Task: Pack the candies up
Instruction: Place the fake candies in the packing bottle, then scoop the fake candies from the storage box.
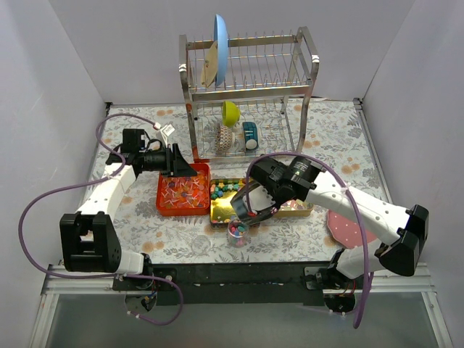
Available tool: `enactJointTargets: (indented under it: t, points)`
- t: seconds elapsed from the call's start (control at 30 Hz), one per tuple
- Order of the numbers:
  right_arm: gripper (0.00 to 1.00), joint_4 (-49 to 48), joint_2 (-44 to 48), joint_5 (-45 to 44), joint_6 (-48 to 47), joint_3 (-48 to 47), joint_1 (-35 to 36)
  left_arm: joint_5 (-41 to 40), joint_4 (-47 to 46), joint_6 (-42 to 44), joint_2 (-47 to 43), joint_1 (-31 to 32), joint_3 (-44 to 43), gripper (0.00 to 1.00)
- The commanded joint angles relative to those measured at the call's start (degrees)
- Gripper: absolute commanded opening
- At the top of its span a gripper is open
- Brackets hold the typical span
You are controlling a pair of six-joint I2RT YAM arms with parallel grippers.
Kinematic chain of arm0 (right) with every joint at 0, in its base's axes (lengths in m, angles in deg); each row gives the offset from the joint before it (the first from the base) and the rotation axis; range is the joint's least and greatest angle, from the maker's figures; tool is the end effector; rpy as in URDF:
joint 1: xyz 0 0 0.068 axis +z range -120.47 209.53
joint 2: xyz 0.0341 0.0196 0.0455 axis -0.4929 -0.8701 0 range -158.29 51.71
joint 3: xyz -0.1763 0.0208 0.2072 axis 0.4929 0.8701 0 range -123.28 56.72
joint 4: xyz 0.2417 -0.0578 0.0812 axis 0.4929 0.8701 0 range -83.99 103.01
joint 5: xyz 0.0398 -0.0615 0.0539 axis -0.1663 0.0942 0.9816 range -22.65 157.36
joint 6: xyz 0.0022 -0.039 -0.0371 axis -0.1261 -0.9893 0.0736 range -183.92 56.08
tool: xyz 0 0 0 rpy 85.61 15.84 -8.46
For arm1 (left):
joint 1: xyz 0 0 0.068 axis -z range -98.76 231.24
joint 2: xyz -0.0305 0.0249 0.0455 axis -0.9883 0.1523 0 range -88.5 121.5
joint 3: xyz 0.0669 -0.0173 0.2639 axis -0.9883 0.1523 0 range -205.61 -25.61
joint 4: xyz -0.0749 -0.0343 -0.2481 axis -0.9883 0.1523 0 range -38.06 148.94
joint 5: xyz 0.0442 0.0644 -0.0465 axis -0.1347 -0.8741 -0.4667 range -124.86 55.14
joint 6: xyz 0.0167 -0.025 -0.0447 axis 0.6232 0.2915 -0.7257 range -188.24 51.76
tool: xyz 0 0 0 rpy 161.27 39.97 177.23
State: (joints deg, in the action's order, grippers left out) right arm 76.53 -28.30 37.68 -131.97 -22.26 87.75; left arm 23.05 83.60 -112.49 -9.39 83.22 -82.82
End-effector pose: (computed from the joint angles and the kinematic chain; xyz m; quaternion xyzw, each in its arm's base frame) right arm 0.1485 0.2061 0.3296 -0.8326 0.4679 -0.2651 0.1327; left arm 0.2738 -0.0395 0.2624 -0.1584 0.8298 -0.5304 0.0711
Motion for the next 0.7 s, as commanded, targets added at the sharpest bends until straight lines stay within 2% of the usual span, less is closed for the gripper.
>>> enactJointTargets:
  t: [0.0,0.13,0.33,0.43,0.57,0.67]
  points:
    - [0.01,-1.19,1.17,-4.87,-6.49,-0.2,0.23,1.76,1.48,0.4,1.48,-0.31,-4.83,0.43]
    - [0.01,-0.47,-0.67,-0.49,-1.83,-5.72,-0.64,5.79,0.77,0.48,2.27,-0.31,-5.81,0.44]
    - [0.01,3.65,-8.75,12.95,12.83,-14.7,-6.26,13.97,-0.55,0.22,1.13,0.39,-4.84,0.53]
    - [0.01,4.27,-12.88,17.45,16.8,-19.27,-9.25,15.48,0.5,-0.66,1.92,0.66,-5.46,0.57]
    - [0.01,3.75,-16.31,20.44,17.6,-23.84,-10.58,14.69,0.07,-2.76,2.36,2.41,-4.67,0.59]
    - [0.01,4.1,-18.24,20.88,17.51,-26.22,-10.58,15.04,-3.53,-6.1,2.89,3.2,-3.09,0.59]
